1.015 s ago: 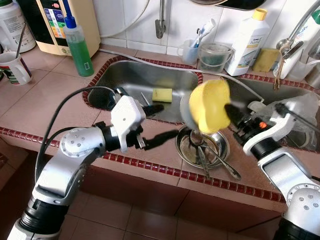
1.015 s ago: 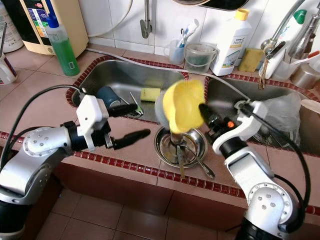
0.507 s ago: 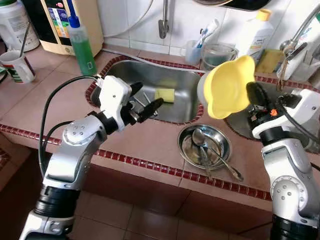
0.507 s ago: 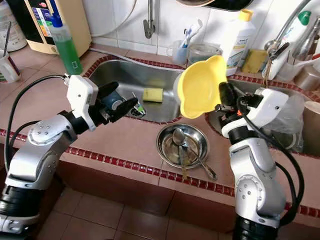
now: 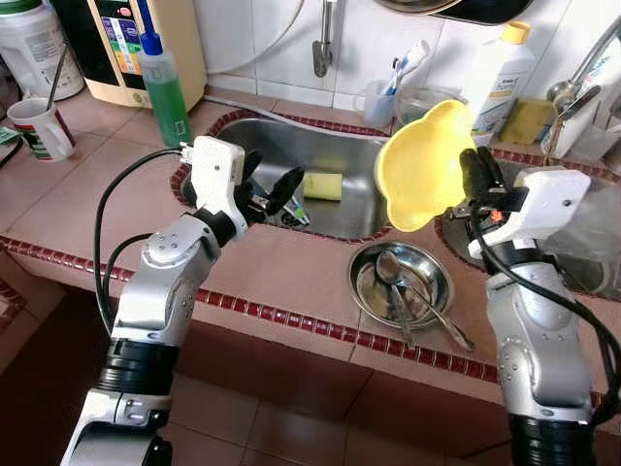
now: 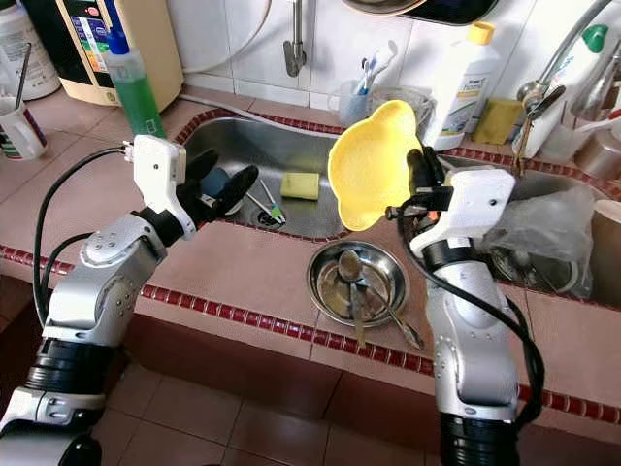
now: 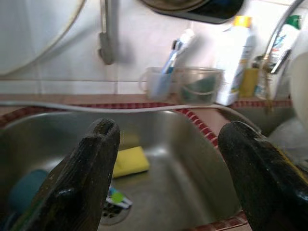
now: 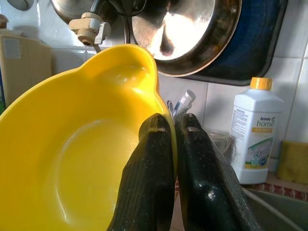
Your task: Kitchen organization
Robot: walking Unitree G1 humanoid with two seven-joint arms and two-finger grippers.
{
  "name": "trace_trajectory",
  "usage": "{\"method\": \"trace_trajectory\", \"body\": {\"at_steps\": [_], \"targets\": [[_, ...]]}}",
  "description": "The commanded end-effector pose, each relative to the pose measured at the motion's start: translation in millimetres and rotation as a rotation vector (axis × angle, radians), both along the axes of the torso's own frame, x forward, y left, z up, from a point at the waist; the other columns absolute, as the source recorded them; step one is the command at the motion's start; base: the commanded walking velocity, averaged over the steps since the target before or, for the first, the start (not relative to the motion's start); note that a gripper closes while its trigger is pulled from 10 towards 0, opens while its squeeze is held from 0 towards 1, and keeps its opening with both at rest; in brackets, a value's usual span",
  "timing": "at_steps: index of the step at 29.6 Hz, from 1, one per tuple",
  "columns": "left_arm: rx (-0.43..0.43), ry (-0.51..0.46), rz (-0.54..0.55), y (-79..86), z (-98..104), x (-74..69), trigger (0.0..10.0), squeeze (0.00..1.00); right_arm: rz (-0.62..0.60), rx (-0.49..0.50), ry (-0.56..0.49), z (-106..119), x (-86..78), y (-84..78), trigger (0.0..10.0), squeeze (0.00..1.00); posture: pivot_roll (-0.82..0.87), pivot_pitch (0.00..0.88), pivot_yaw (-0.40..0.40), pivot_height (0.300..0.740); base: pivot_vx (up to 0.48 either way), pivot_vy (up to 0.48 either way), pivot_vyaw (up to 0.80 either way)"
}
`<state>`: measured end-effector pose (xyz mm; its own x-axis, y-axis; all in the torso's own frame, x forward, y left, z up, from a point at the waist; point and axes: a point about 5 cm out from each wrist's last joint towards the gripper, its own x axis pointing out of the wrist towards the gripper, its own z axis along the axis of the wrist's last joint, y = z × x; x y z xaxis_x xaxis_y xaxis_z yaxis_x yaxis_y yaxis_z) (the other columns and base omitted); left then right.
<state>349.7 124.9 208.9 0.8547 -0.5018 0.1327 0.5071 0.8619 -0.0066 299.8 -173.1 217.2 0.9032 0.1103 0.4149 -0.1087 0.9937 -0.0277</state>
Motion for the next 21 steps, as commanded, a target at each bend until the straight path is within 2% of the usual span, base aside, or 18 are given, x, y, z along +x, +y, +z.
{"method": "trace_trajectory", "body": {"at_steps": [1,19,21], "targets": [[-0.002,-0.009,0.047,7.1,3.8,4.0,10.0,0.0,-0.003,-0.004,-0.035,5.8,1.6,3.0,10.0,0.0,0.09,0.037,-0.023,0.74,0.0,0.277,0.0],[0.004,-0.022,0.053,7.9,6.6,9.6,10.0,0.0,-0.016,-0.029,-0.042,1.6,6.0,6.4,10.0,0.0,0.09,0.044,-0.019,0.74,0.0,0.289,0.0],[0.033,-0.044,0.034,4.9,6.7,8.1,10.0,0.0,-0.026,-0.039,-0.036,0.2,6.0,6.3,10.0,0.0,0.09,0.043,-0.018,0.74,0.0,0.0,0.0]]}}
